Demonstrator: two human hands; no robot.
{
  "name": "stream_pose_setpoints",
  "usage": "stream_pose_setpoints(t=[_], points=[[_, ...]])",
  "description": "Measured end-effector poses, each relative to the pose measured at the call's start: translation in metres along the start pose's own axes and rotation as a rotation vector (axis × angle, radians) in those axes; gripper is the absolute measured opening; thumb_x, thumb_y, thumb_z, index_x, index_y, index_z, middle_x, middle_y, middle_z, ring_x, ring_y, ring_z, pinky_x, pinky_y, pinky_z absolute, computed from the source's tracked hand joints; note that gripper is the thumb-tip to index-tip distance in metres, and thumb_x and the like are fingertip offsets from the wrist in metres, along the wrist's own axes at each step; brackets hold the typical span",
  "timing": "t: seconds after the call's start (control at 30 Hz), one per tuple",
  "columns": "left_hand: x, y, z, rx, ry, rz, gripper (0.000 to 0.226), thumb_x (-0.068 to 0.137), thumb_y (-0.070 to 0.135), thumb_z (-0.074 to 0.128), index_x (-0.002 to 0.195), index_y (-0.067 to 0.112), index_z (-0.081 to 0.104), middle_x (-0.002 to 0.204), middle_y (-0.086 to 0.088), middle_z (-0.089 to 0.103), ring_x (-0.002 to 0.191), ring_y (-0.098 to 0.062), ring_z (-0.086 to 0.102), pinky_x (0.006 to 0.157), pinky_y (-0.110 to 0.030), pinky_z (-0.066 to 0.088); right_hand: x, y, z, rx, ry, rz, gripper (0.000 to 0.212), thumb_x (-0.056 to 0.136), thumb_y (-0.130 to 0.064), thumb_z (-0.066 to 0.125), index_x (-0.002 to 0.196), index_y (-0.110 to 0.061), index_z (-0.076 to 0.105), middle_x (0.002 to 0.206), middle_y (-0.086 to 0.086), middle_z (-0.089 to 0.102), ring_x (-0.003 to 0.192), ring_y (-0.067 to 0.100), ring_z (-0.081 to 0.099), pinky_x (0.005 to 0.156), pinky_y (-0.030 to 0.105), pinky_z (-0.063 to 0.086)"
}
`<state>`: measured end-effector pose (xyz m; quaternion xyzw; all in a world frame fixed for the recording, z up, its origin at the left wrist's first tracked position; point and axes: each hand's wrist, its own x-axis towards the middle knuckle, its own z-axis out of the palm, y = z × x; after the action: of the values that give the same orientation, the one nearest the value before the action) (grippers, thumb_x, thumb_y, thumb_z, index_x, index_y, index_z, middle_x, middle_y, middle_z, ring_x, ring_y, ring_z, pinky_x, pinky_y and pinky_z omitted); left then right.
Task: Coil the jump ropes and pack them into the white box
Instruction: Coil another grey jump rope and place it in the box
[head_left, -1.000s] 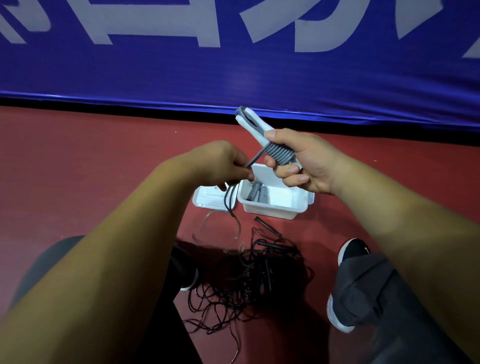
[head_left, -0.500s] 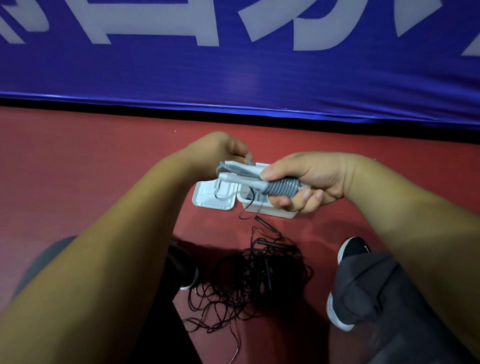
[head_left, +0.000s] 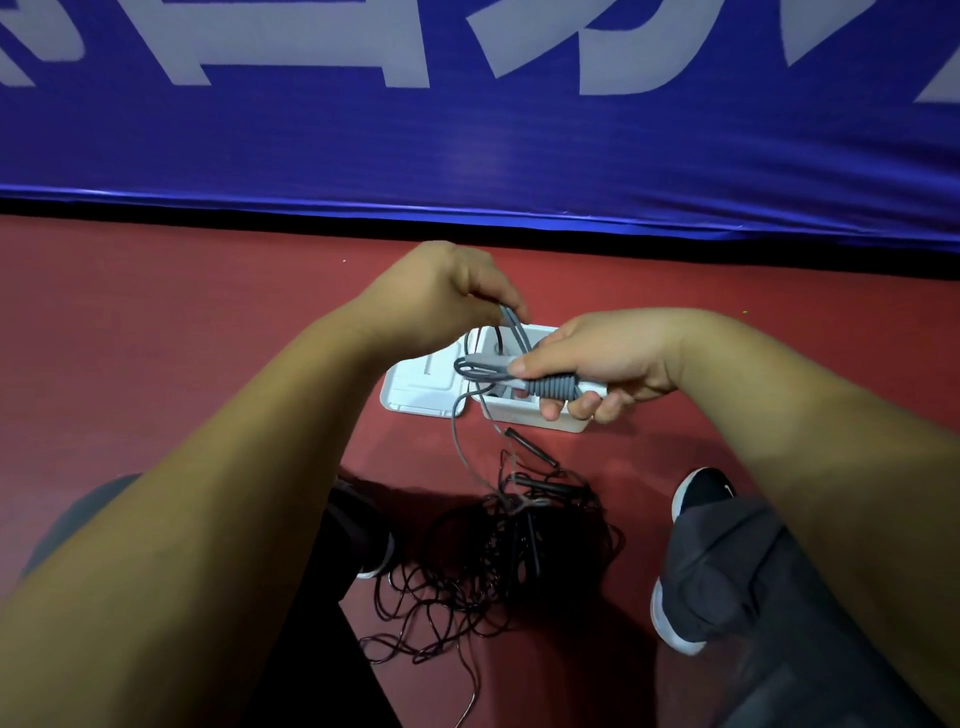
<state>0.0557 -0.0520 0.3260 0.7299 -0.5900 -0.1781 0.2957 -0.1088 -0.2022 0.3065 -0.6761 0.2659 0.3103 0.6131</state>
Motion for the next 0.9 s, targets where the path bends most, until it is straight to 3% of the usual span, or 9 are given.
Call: stream_pose_setpoints(t=[0.13,0.23,0.37,0.47,0.57,0.73,0.9], points=[[-0.003,0.002,-0.002,0.126,-0.030,0.066,0.025,0.090,0.014,0.076,0.109,0.027,0.084,0.093,0.010,0.071,0.088,-0.006,0.066,0.080,-0.024,0.051,0.008,0.001,-0.004,-0.026,0.197,-0.062,0.043,0.105,-0.046,0.065,0.119,-0.005,0.067,0.087,0.008,0.075,0.052,0.013,0.052,0.042,0.021,0.044],[-0.005,0.007,-0.005,0.258,-0.079,0.054,0.031,0.093,0.024,0.071,0.119,0.036,0.079,0.100,0.012,0.075,0.091,-0.006,0.066,0.083,-0.026,0.050,0.012,0.004,-0.006,0.005,0.322,-0.094,0.038,0.107,-0.044,0.062,0.115,-0.008,0.067,0.090,0.007,0.071,0.052,0.013,0.051,0.042,0.019,0.036],[-0.009,0.011,-0.005,0.360,-0.107,0.000,0.039,0.093,0.020,0.068,0.127,0.039,0.075,0.107,0.009,0.078,0.097,-0.015,0.069,0.084,-0.033,0.054,0.019,0.007,-0.008,0.108,0.372,-0.132,0.033,0.105,-0.043,0.064,0.108,-0.010,0.065,0.085,0.004,0.061,0.054,0.011,0.044,0.042,0.020,0.028],[-0.007,0.008,-0.005,0.432,-0.123,-0.062,0.032,0.092,0.023,0.073,0.122,0.035,0.077,0.100,0.008,0.077,0.092,-0.019,0.068,0.080,-0.038,0.055,0.021,0.007,-0.010,0.138,0.364,-0.134,0.033,0.102,-0.043,0.069,0.110,-0.011,0.065,0.079,0.000,0.057,0.055,0.010,0.036,0.043,0.021,0.023],[-0.006,0.001,-0.002,0.447,-0.146,-0.109,0.024,0.089,0.029,0.080,0.113,0.030,0.078,0.089,0.010,0.073,0.087,-0.017,0.065,0.077,-0.034,0.052,0.019,0.004,-0.010,0.149,0.342,-0.113,0.026,0.098,-0.037,0.073,0.107,-0.014,0.064,0.075,-0.001,0.057,0.054,0.010,0.034,0.040,0.019,0.023],[-0.006,0.001,0.004,0.382,-0.150,-0.181,0.016,0.085,0.031,0.083,0.086,0.020,0.072,0.077,0.004,0.069,0.076,-0.018,0.062,0.068,-0.034,0.049,0.021,0.001,-0.006,0.222,0.303,-0.141,0.025,0.096,-0.030,0.076,0.108,-0.014,0.061,0.080,0.002,0.055,0.054,0.010,0.031,0.040,0.018,0.020],[-0.008,0.001,0.010,0.177,-0.135,-0.359,0.024,0.098,0.023,0.065,0.076,0.014,0.065,0.058,0.001,0.069,0.055,-0.010,0.068,0.052,-0.022,0.045,0.016,-0.005,-0.002,0.389,0.345,-0.221,0.047,0.090,-0.062,0.075,0.109,-0.020,0.063,0.080,0.002,0.057,0.052,0.010,0.030,0.041,0.017,0.019]])
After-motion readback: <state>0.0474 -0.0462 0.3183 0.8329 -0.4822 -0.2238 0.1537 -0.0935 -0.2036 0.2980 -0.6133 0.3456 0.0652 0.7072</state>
